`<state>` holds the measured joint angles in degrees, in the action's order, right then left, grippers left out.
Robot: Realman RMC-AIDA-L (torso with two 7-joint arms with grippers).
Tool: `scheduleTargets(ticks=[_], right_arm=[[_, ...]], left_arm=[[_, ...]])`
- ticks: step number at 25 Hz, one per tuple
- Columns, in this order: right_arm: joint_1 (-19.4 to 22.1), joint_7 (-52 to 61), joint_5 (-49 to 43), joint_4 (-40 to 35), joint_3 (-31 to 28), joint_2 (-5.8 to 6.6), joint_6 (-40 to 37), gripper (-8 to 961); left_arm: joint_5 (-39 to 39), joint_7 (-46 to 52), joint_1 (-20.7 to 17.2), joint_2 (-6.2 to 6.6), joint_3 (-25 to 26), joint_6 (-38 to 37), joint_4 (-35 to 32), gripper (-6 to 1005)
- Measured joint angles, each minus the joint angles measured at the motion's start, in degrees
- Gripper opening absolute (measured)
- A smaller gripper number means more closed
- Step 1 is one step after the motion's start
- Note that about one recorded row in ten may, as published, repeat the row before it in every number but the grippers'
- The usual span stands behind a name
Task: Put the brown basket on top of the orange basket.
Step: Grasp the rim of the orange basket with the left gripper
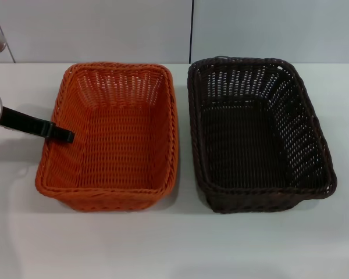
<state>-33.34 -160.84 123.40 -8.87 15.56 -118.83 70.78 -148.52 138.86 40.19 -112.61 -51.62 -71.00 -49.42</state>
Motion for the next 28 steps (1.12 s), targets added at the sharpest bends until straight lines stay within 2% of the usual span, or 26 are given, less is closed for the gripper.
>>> scheduleTargets(ticks=[11,16,21,26,28], right_arm=[[0.05,0.0,-0.01,0.0,0.0,0.01,-0.12,638],[0.05,0.0,-0.01,0.0,0.0,0.01,-0.2,637],[0.03,0.01,0.08,0.0,0.0,0.01,-0.49,637],[0.03,0.0,0.54,0.0,0.0,0.01,-0.83,637],[0.03,0.0,0.56,0.0,0.0,0.01,-0.84,637]], left_arm=[[-0.38,-0.33,-1.27,-0.49,-0.02,-0.22,-3.63,586],[-0.42,-0.52,-1.63,-0.64,-0.01,-0.14,-5.04,338],[-0.45,-1.51,-1.99,-0.47,-0.04,-1.09,-6.76,222],[-0.45,-2.84,-1.68,0.75,-0.12,-3.91,-7.84,197],[0.46,-6.62,-2.06,2.23,0.09,-6.5,-11.23,196]])
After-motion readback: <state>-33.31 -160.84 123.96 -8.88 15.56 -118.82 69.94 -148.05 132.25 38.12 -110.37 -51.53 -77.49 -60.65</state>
